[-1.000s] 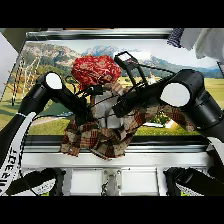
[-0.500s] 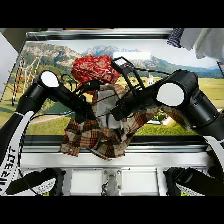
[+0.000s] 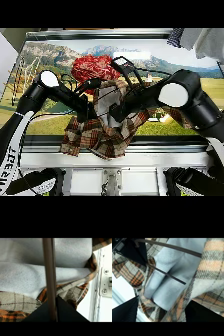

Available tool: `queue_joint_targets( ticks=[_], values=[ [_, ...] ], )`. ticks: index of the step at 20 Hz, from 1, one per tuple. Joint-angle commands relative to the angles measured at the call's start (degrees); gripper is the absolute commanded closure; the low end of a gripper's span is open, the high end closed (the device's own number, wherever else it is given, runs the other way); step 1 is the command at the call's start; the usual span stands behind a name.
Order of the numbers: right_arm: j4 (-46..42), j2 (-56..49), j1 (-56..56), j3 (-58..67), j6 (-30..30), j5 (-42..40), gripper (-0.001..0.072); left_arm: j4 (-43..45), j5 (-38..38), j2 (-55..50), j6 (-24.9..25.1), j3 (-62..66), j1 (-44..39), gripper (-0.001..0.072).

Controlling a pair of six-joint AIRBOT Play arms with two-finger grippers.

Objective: Fold the clothes and pants, and hang the long-sleeved shirts on hangers.

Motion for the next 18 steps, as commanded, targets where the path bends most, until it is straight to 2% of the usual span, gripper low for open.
queue_joint_targets(
  ticks=[1, 3, 5, 10, 16, 17, 18],
  values=[
    [-0.13, 2.19, -2.08, 2.32, -2.97, 4.96, 0.0115, 0.24, -0.22, 0.02, 0.11, 0.0, 0.07, 0.0686],
    [0.68, 3.45, -5.16, 4.46, -6.54, 10.01, 0.0091, 0.24, -0.26, 0.02, 0.11, 0.0, 0.07, 0.0686],
    [5.49, 4.37, -9.55, 5.35, -13.46, 13.51, 0.0091, 0.24, -0.2, 0.02, 0.11, 0.0, 0.09, 0.0686],
    [20.57, 3.45, -22.99, 5.33, -23.76, 13.81, 0.0091, 0.26, -0.15, 0.02, 0.11, 0.0, 0.11, 0.0685],
    [21.57, 2.34, -27.52, 5.33, -24.09, 11.21, 0.0099, 0.22, 0.28, 0.02, 0.11, 0.0, 0.11, 0.0685],
    [21.49, 2.34, -27.52, 5.33, -25.81, 10.19, 0.0098, 0.17, 0.31, 0.02, 0.11, 0.0, 0.07, 0.0685],
    [21.49, 2.34, -27.63, 5.33, -30.18, 9.07, 0.0099, 0.2, 0.28, 0.02, 0.11, 0.0, 0.07, 0.0685]
  ],
)
